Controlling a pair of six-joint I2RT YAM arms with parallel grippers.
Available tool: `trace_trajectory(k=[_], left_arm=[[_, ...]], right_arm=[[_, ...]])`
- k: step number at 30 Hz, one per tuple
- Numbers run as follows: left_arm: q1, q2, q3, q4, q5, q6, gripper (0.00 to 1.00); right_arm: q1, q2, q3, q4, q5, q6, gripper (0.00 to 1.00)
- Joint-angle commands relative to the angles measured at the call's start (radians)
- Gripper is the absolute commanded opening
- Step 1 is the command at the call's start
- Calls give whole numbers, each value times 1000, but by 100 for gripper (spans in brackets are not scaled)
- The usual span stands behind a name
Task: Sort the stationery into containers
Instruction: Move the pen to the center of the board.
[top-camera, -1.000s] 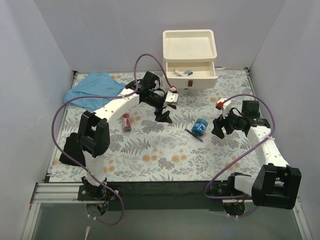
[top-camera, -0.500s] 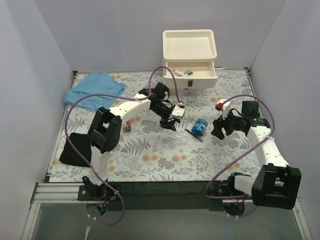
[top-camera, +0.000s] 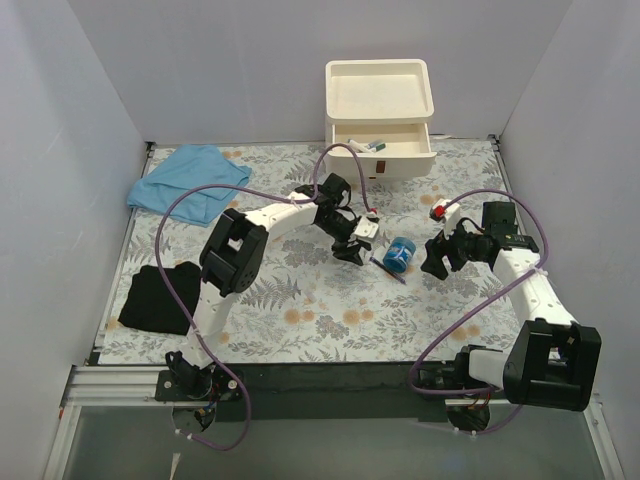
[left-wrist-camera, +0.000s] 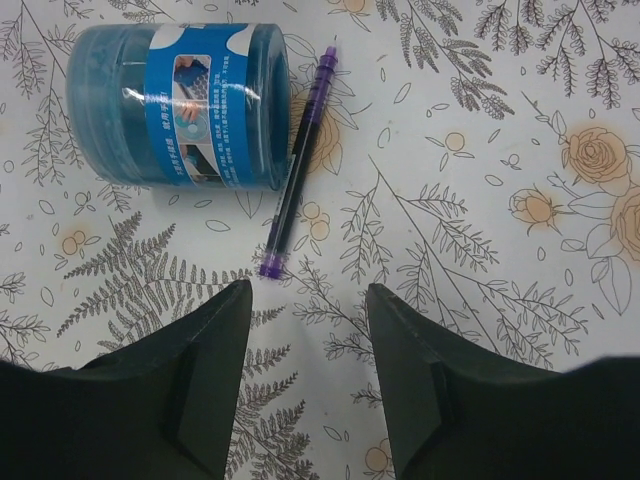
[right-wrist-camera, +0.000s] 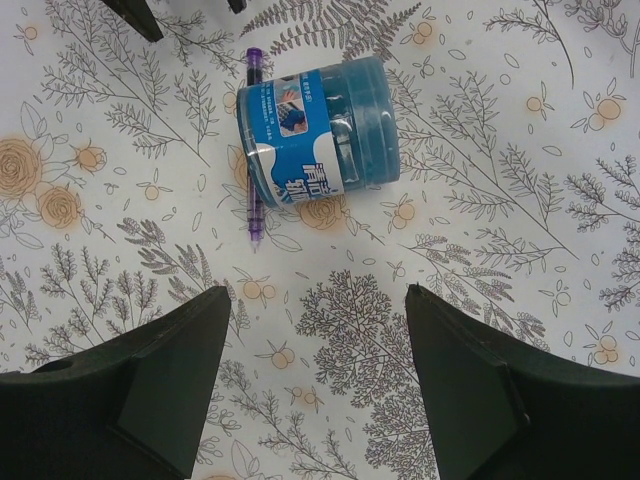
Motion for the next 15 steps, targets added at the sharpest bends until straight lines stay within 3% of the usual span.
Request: trace_trajectory(k=[1,15], left_arm=[[-10,6,49,60,57,-1,49],[-28,119,111,169,126,-141,45]], right_arm=[[-14,11,22,-10,-25,-12,80],[-37,41,27,-30,-48,-63,79]])
